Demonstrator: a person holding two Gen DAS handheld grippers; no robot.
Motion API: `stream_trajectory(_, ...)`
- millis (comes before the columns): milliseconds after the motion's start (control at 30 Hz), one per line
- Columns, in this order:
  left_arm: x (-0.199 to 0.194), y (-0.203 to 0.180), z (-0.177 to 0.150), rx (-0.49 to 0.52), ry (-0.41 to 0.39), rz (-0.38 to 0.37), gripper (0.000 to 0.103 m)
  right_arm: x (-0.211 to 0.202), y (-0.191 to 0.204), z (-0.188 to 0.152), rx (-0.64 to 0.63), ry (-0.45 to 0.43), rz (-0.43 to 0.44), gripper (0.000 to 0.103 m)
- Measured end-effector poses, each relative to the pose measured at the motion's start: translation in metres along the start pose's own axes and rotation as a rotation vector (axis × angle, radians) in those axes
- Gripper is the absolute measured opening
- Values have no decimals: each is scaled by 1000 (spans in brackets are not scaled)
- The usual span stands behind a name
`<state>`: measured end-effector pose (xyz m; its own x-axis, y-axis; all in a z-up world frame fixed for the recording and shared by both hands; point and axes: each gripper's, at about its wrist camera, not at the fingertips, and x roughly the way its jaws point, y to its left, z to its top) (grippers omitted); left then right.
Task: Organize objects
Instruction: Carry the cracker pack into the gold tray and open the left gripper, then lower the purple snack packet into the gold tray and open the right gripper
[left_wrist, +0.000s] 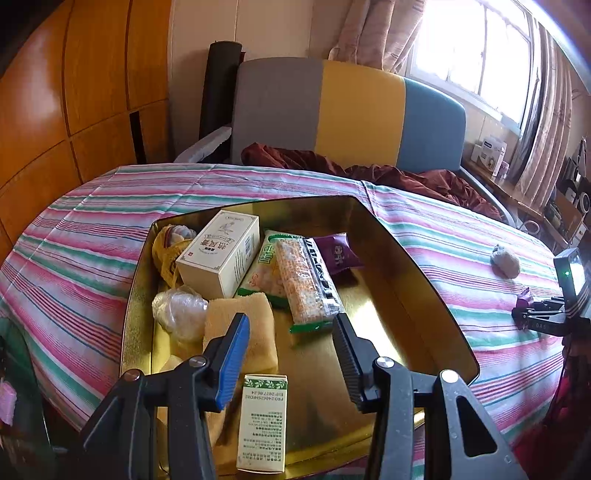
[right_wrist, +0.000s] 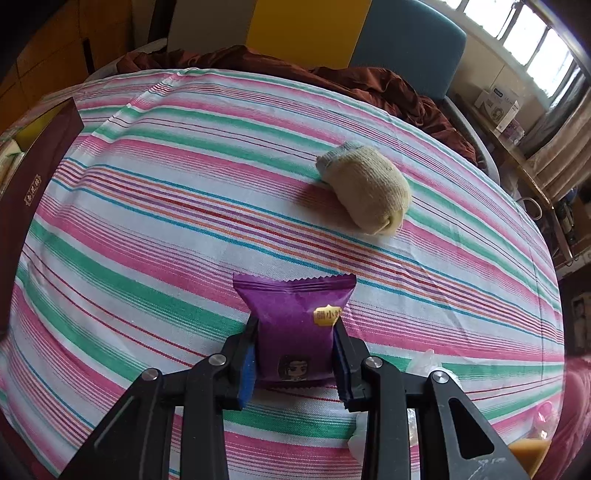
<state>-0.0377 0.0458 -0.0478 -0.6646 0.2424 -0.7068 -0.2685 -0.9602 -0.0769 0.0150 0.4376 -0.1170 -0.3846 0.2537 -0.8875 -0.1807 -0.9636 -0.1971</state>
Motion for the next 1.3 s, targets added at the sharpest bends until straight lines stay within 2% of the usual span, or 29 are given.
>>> stream_trajectory(167, 0, 2, -3, -4, 7, -7, 47, -3, 0, 3, 34, 16, 7, 33)
stream_trajectory(367, -3, 7, -6, -15, 8, -15, 47, -28, 25, 13, 72, -40, 125, 33)
stream_trajectory(500, -5, 13, -7, -28, 7, -21, 47, -56, 65, 27, 58, -115, 253, 33)
stream_trajectory(733, -8, 32, -10, -82, 5, -24, 47, -99, 162, 54, -104, -214, 420, 34)
stream_trajectory(867, -9, 44, -10, -112, 1, -19, 47, -106, 209, 67, -174, -226, 456, 34)
stream_trajectory(1033, -6, 52, -11, -131, 7, -19, 47, -96, 249, 85, -249, -223, 422, 35)
stream_trajectory(1067, -5, 52, -11, -134, 8, -19, 47, -92, 255, 88, -257, -218, 401, 36)
stream_trajectory(1133, -5, 54, -12, -137, 12, -19, 47, -85, 259, 93, -247, -203, 389, 59)
stream_trajectory(1200, -5, 55, -13, -139, 13, -15, 47, -84, 255, 95, -218, -211, 412, 70)
stream_trajectory(1300, -2, 55, -13, -144, 21, -13, 47, -85, 249, 92, -195, -221, 419, 71)
